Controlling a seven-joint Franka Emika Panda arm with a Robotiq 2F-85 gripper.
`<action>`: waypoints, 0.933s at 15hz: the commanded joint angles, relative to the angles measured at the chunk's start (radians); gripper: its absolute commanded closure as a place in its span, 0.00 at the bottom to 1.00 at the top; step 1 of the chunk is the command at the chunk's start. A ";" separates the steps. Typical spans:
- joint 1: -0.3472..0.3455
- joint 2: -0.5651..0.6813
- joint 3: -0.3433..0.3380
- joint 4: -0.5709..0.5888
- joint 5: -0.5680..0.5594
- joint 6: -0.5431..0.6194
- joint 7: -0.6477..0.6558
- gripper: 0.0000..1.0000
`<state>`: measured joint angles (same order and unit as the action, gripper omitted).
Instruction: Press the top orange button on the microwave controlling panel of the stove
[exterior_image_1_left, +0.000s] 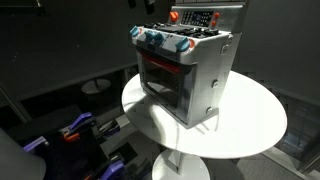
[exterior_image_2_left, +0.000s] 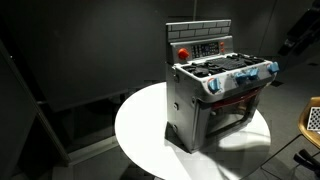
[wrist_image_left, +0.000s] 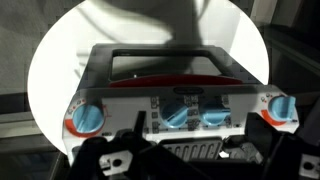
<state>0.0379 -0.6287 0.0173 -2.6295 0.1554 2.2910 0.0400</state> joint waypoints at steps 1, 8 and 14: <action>-0.044 0.073 0.014 0.110 -0.060 0.002 0.037 0.00; -0.120 0.218 0.004 0.240 -0.166 0.111 0.064 0.00; -0.167 0.401 -0.009 0.345 -0.245 0.244 0.092 0.00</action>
<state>-0.1121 -0.3271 0.0157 -2.3683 -0.0444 2.5036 0.0929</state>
